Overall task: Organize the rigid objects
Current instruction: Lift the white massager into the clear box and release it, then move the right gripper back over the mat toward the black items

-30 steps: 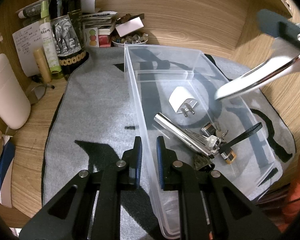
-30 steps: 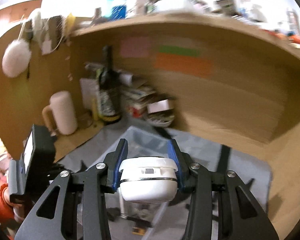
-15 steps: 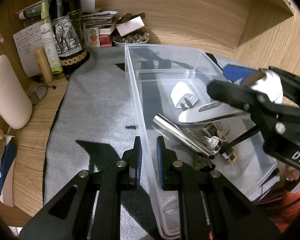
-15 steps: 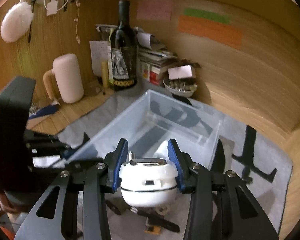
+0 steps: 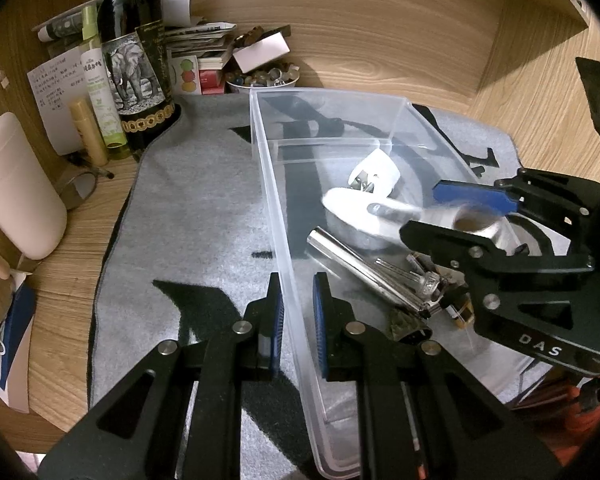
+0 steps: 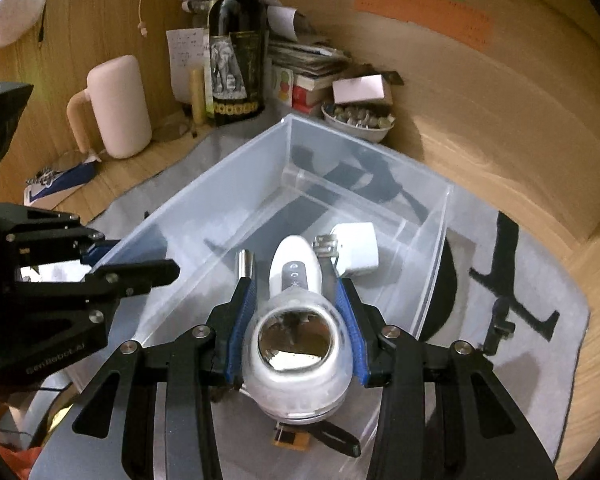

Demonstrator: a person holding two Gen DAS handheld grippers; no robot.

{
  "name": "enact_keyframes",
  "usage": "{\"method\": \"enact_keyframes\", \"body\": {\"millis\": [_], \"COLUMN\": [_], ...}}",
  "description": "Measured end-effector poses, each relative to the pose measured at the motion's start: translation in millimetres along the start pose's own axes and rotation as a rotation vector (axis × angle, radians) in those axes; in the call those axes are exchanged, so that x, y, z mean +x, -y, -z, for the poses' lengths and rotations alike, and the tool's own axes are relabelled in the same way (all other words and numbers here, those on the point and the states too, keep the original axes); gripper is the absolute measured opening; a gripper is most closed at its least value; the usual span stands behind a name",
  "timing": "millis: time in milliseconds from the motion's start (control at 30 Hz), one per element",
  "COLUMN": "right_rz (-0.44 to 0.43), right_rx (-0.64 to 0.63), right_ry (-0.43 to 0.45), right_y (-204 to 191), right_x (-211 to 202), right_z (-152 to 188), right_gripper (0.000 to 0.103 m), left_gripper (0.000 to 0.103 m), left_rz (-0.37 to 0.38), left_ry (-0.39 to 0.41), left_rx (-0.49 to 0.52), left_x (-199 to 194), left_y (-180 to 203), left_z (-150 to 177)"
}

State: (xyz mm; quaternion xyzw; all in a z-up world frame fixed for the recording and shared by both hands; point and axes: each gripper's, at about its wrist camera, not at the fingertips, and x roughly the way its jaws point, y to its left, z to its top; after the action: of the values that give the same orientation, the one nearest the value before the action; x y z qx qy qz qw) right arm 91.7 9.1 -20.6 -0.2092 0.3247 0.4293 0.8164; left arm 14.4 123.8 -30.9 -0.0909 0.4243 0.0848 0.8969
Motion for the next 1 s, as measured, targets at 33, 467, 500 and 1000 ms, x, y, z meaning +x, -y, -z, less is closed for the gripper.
{"method": "enact_keyframes", "body": {"millis": [33, 467, 500, 1000], "right_rz": [0.005, 0.065, 0.076, 0.263], "right_rx": [-0.002, 0.047, 0.053, 0.239], "right_ry": [0.005, 0.084, 0.093, 0.089], "right_y": [0, 24, 28, 106], "right_x": [-2, -41, -45, -70], "right_z": [1, 12, 13, 41], "right_gripper": [0.038, 0.055, 0.056, 0.064], "left_gripper": [0.013, 0.013, 0.013, 0.013], "left_rz": [0.002, -0.015, -0.015, -0.024], "left_ry": [0.0, -0.004, -0.004, 0.0], "left_rx": [0.0, 0.002, 0.003, 0.015], "left_x": [0, 0, 0, 0], "left_y": [0, 1, 1, 4], "left_z": [0, -1, -1, 0]}}
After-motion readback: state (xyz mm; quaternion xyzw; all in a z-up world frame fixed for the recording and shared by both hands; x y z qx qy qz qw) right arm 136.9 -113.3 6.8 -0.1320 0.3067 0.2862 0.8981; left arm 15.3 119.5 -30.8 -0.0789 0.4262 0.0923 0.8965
